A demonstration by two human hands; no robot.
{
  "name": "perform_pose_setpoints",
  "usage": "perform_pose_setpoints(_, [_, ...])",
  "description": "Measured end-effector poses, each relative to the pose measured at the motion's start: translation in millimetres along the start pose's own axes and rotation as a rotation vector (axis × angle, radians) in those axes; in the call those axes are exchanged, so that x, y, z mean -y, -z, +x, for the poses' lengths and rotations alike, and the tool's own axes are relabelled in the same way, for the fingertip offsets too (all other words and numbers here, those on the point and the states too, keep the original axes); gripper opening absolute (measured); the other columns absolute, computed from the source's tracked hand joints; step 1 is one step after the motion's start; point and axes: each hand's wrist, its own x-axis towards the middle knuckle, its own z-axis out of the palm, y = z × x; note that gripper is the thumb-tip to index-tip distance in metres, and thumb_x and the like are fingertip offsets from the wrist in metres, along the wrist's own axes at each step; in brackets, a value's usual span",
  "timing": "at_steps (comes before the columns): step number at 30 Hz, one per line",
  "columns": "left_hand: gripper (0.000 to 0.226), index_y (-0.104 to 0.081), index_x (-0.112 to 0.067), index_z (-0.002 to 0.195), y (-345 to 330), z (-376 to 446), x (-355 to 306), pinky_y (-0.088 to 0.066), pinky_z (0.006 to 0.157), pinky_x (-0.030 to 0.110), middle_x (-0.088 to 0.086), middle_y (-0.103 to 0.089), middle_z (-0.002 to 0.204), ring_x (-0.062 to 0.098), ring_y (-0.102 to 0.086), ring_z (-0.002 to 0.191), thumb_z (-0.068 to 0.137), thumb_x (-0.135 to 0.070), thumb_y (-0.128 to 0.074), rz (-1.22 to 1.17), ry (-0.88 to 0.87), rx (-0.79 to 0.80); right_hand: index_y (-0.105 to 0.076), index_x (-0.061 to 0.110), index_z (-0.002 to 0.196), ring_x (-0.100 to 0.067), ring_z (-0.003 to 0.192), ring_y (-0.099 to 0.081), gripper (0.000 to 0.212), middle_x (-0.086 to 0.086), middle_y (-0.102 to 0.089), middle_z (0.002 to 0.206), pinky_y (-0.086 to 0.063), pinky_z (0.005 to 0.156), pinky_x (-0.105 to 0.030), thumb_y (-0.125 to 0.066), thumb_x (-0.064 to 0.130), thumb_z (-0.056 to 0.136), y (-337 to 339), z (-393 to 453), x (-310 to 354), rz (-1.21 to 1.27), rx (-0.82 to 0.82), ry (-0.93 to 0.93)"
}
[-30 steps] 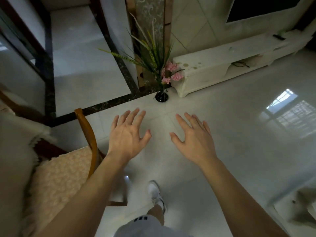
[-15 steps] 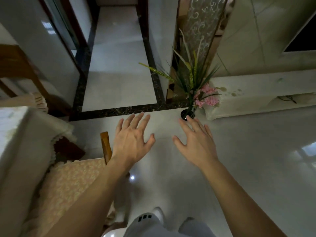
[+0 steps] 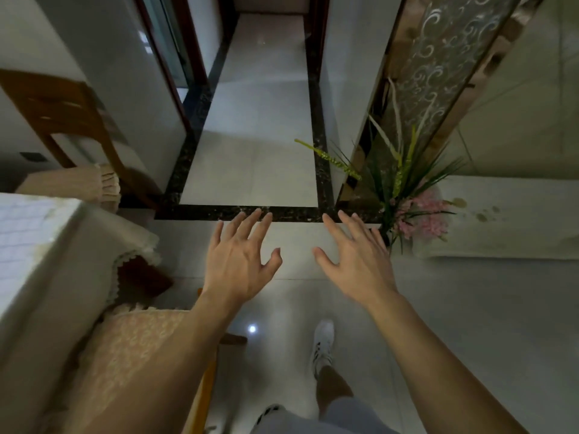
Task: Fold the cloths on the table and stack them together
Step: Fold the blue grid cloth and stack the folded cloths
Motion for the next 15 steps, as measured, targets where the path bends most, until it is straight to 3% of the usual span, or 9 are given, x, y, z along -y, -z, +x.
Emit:
perform_pose_setpoints(9, [0.067, -0.038, -0.027, 0.150, -2, 143, 3, -0.022, 0.120, 0.049, 0.000, -0.042, 0.155, 0.024, -0.037, 0.144, 0.091, -0.059, -0.036, 0.038, 0.122, -0.039, -0.031, 0.033, 0.155, -0.024, 0.151, -0.024, 0.071, -0.003, -0.030, 0.162, -0.013, 0.123, -0.049, -0.036, 0.064, 0.091, 8, 169, -28, 0.016, 0.004, 0.147])
perform_pose_setpoints(15, [0.068, -0.028, -0.031, 0.154, -1, 232, 13, -0.016, 0.122, 0.047, -0.003, -0.033, 0.160, 0.022, -0.028, 0.148, 0.092, -0.062, -0.033, 0.078, 0.204, -0.036, -0.034, 0.031, 0.154, -0.026, 0.149, -0.026, 0.072, -0.004, -0.033, 0.160, -0.019, 0.122, -0.051, -0.032, 0.065, 0.090, 18, 278, -33, 0.039, 0.009, 0.246])
